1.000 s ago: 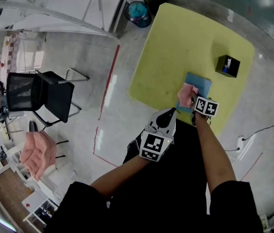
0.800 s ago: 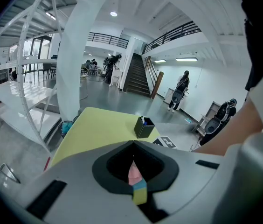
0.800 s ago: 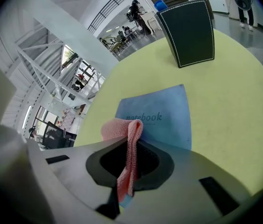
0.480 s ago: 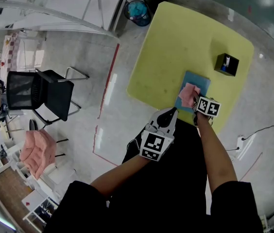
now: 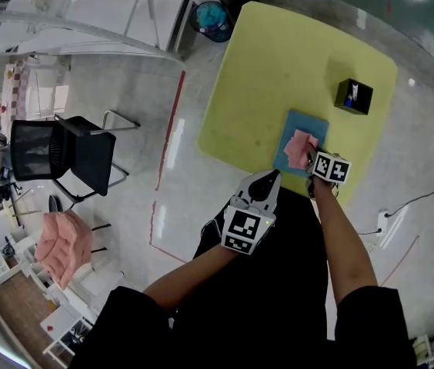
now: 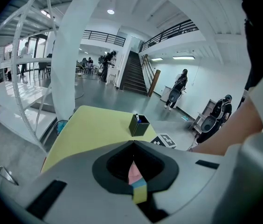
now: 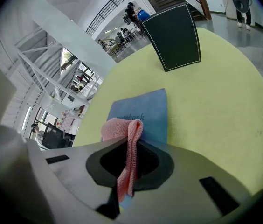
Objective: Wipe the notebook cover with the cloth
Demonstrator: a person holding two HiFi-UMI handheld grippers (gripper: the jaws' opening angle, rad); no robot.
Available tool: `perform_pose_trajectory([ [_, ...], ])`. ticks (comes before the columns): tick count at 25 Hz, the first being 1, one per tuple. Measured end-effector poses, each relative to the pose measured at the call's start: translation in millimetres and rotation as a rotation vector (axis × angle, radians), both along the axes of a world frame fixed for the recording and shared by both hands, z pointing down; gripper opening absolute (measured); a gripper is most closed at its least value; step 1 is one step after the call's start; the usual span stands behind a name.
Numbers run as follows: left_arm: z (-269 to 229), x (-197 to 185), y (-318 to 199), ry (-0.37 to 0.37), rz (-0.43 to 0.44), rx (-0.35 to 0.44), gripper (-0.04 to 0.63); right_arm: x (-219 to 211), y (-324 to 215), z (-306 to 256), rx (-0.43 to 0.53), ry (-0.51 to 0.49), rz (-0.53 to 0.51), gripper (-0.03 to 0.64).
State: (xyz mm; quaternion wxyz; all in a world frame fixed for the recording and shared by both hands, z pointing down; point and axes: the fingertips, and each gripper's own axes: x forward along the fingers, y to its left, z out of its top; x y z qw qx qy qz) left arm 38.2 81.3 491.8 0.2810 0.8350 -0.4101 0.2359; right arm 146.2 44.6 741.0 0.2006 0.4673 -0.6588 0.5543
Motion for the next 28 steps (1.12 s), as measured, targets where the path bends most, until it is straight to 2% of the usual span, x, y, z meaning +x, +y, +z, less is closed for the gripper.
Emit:
perform_pose_trajectory([
  [8, 1, 6, 3, 0.003, 0.023, -0.006, 0.003, 2, 1, -1, 0.003, -0.005, 0.001, 0.035],
  [28, 3, 4, -1, 0.006, 0.013, -0.005, 0.003, 18, 5, 0, -0.007, 0.014, -0.002, 0.035],
])
